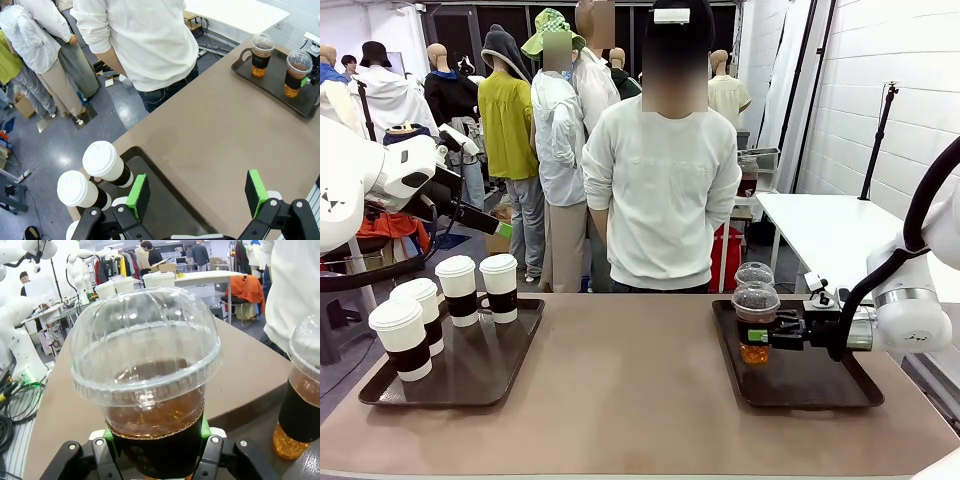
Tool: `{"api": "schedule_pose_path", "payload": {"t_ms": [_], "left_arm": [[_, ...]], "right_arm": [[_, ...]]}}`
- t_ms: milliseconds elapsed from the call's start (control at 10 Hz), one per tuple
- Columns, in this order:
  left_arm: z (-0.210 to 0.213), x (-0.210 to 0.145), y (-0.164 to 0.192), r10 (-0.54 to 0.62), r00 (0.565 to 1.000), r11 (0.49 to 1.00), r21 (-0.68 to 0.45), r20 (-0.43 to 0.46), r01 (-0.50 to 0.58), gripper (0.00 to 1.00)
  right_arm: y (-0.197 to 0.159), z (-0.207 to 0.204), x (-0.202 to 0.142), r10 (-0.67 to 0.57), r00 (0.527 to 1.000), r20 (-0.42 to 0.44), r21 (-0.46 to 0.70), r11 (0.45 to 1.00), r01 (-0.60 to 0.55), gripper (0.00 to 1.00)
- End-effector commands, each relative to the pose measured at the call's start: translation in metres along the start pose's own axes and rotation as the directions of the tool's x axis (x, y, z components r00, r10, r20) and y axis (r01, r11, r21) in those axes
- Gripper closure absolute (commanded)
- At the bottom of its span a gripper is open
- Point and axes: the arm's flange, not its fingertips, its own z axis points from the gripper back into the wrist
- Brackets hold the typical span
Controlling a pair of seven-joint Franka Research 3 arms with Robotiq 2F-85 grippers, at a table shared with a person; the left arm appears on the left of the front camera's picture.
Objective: Distribute the coffee onto the tray.
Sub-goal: Pick up another iced Americano from the middle of the table and place it on the right Handle tray.
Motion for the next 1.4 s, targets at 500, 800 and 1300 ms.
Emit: {"api": "schedule_pose_path", "payload": {"t_ms": [500,800,1300], "left_arm": [[0.0,-0.001,0.0,0.003,1.0,1.0,-0.011,0.0,-0.003,0.0],[0.0,-0.001,0.0,0.003,1.0,1.0,-0.011,0.0,-0.003,0.0],[0.0,-0.001,0.0,0.003,1.0,1.0,-0.011,0.0,-0.003,0.0]], "right_arm": [[-0.013,-0.001,-0.029,0.039,0.998,0.057,0.011,0.999,-0.04,0.35],[-0.015,0.0,-0.038,0.009,0.999,0.038,0.008,1.0,-0.009,0.35],[-0.015,0.004,-0.033,-0.063,0.998,-0.011,0.005,0.998,0.064,0.0]]}}
